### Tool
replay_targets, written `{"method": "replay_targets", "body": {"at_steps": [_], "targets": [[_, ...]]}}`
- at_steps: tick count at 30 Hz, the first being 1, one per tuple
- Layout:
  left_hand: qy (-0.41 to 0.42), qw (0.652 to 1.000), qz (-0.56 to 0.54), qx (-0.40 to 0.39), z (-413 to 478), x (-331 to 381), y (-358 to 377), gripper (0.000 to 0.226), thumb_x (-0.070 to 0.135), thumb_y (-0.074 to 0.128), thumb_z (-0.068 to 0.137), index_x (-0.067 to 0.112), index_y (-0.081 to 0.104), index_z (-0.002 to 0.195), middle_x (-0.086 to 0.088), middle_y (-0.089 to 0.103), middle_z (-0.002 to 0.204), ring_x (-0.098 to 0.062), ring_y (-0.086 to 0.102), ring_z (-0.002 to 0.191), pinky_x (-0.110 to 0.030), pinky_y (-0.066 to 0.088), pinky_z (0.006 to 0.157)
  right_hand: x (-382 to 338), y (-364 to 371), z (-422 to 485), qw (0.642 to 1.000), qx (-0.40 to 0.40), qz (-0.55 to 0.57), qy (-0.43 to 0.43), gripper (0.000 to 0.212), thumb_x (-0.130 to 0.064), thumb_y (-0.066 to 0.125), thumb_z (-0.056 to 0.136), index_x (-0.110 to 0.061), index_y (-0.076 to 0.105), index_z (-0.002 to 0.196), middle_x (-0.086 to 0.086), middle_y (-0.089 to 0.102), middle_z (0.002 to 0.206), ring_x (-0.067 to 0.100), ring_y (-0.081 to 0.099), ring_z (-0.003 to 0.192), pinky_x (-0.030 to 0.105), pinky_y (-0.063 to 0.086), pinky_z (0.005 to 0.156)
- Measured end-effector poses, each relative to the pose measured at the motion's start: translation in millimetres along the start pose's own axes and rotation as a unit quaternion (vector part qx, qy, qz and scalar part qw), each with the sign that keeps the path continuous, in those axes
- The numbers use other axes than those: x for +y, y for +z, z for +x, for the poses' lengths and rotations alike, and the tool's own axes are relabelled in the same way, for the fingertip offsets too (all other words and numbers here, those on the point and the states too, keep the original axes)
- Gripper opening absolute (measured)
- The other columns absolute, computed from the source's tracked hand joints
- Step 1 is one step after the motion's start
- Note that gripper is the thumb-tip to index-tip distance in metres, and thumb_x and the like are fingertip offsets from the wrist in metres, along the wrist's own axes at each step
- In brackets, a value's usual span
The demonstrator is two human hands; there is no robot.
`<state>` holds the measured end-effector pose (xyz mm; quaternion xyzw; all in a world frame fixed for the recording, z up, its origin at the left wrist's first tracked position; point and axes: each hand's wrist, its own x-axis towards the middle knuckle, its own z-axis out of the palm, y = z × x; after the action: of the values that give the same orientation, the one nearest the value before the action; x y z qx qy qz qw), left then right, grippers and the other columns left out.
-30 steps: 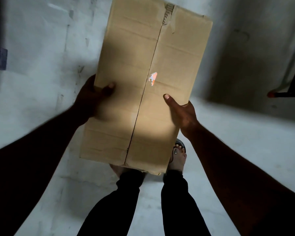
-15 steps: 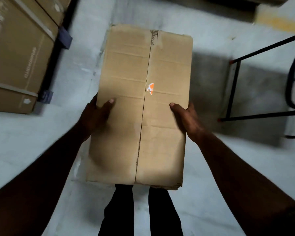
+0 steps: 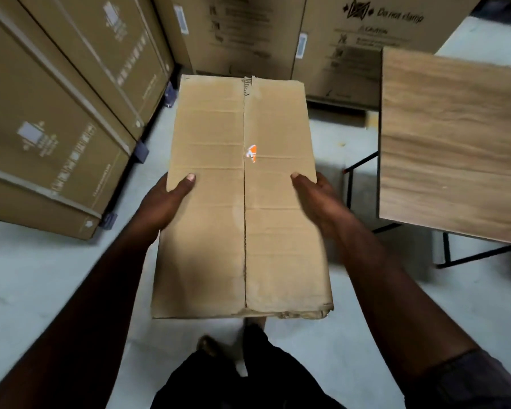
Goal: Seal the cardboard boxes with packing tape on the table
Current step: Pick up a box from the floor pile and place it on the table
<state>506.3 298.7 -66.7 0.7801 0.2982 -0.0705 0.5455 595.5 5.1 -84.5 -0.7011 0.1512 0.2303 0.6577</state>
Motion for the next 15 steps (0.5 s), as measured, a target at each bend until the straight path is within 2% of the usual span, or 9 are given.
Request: {"method": "replay_targets", "body": {"at_steps": [2, 5, 7, 9, 11, 13, 15], "targets": [[-0.001, 1.0, -0.017, 0.001, -16, 14, 3, 0.049, 0.074, 0.063, 0.08, 0.045, 0.062, 0.119, 0.015, 0.068, 0.119, -0.013, 0.065, 0.112, -0.044, 0.048, 0.105, -14, -14, -14, 1.0, -0.005, 0.011, -0.011, 0.031, -0.033, 0.069, 0.092, -0.014, 0.065, 0.116, -0.003, 0.076, 0.106, 0.012, 0.072, 0.098, 0.027, 0.055, 0.085], [0.012, 0.999, -0.029, 0.01, -38, 35, 11, 0.035, 0.075, 0.064, 0.077, 0.05, 0.063, 0.102, 0.02, 0.069, 0.109, -0.013, 0.067, 0.107, -0.046, 0.05, 0.103, -34, -35, -36, 1.0, -0.01, 0.015, -0.014, 0.02, -0.027, 0.064, 0.098, -0.018, 0.062, 0.116, -0.006, 0.073, 0.106, 0.01, 0.07, 0.098, 0.022, 0.052, 0.081], [0.025, 0.999, -0.039, 0.012, -56, 51, 23, 0.037, 0.072, 0.064, 0.08, 0.048, 0.061, 0.109, 0.017, 0.067, 0.114, -0.014, 0.066, 0.107, -0.044, 0.05, 0.102, -42, -52, -49, 1.0, -0.01, 0.006, -0.024, 0.034, -0.031, 0.064, 0.098, -0.012, 0.062, 0.125, -0.001, 0.073, 0.114, 0.012, 0.069, 0.103, 0.027, 0.054, 0.09], [0.045, 0.998, -0.038, 0.023, -75, 67, 37, 0.042, 0.061, 0.061, 0.091, 0.042, 0.055, 0.129, 0.014, 0.062, 0.116, -0.015, 0.062, 0.108, -0.038, 0.049, 0.1, -48, -71, -62, 0.999, -0.014, 0.001, -0.04, 0.046, -0.037, 0.065, 0.095, -0.008, 0.062, 0.131, 0.002, 0.074, 0.117, 0.018, 0.07, 0.106, 0.036, 0.052, 0.101], [0.064, 0.997, -0.043, 0.031, -93, 82, 53, 0.05, 0.054, 0.059, 0.096, 0.034, 0.051, 0.141, 0.014, 0.054, 0.116, -0.014, 0.059, 0.108, -0.035, 0.047, 0.096, -54, -93, -75, 0.999, -0.016, -0.009, -0.047, 0.042, -0.037, 0.063, 0.096, -0.009, 0.064, 0.126, -0.001, 0.075, 0.111, 0.016, 0.071, 0.104, 0.034, 0.052, 0.1], [0.06, 0.996, -0.056, 0.033, -116, 91, 71, 0.055, 0.057, 0.061, 0.093, 0.029, 0.054, 0.141, 0.015, 0.053, 0.117, -0.015, 0.059, 0.108, -0.036, 0.048, 0.099, -58, -119, -93, 0.999, -0.019, -0.004, -0.05, 0.039, -0.036, 0.063, 0.096, -0.009, 0.065, 0.125, -0.002, 0.076, 0.107, 0.014, 0.071, 0.1, 0.032, 0.053, 0.097], [0.048, 0.996, -0.065, 0.025, -124, 95, 77, 0.06, 0.064, 0.064, 0.088, 0.03, 0.057, 0.136, 0.01, 0.064, 0.123, -0.018, 0.065, 0.108, -0.043, 0.05, 0.101, -60, -130, -94, 0.998, -0.016, 0.003, -0.053, 0.046, -0.037, 0.066, 0.092, -0.007, 0.065, 0.126, 0.0, 0.076, 0.11, 0.017, 0.072, 0.104, 0.037, 0.051, 0.103]]}}
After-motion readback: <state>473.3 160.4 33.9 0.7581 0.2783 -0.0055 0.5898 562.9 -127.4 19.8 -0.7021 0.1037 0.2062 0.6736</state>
